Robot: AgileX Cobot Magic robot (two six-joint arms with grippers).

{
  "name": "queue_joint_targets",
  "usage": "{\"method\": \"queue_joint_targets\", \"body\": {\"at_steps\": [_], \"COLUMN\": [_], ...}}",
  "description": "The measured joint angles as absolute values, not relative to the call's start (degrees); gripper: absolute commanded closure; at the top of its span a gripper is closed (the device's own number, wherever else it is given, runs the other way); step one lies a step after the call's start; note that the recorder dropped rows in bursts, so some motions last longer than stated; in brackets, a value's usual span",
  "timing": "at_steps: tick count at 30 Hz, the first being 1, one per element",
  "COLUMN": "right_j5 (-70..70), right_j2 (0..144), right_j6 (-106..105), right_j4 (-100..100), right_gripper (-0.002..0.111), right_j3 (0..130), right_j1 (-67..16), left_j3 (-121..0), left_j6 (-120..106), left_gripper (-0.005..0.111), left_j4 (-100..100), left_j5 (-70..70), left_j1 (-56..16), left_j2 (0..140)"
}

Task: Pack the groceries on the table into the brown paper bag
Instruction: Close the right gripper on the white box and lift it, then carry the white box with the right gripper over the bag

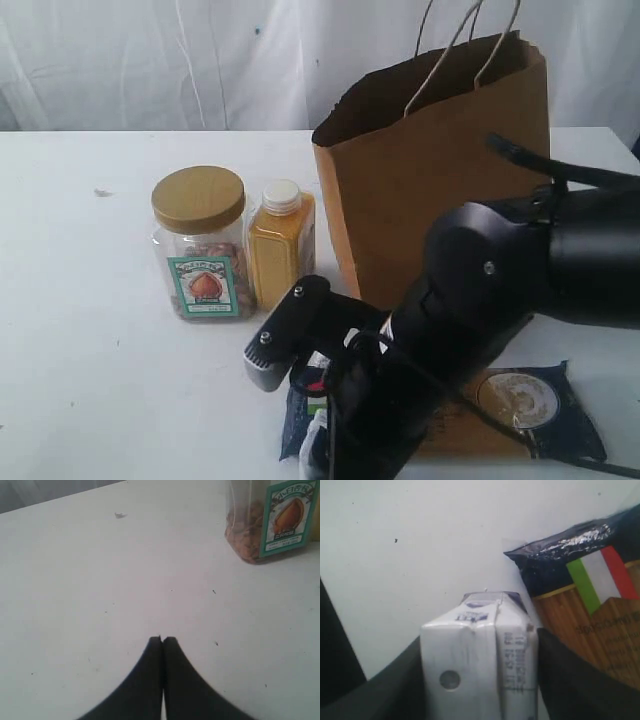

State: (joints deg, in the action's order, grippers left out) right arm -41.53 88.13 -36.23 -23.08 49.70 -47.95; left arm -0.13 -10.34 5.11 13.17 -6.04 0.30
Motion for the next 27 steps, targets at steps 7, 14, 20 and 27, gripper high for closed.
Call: {"method": "queue_joint_targets", "body": {"at_steps": [7, 14, 20, 27], "right_j5": [-52.4, -54.2, -52.2, -32.9], "right_j2": [79.0, 67.6, 62.9, 59.1], "right_j6": [-30.7, -17.1, -13.6, -12.0], "right_j4": [-21.7, -20.4, -20.2, -14.2], "right_gripper": [0.062, 0.062, 0.062, 0.062], "right_j3": [54.1, 64.6, 71.9, 73.6], "right_j1": [-48.0, -48.0, -48.0, -48.0], "left_j3": [-0.1, -0.1, -0.1, -0.1], "left_j6": [-10.3, -10.4, -10.5, -10.6], "left_gripper": [0.107, 0.107, 0.107, 0.107], "left_j4": [5.1, 5.1, 5.1, 5.1], "left_j5": [13.2, 13.2, 13.2, 13.2], "left_j1": [-6.0, -6.0, -6.0, -6.0], "left_j2": [0.3, 0.3, 0.3, 0.3]}}
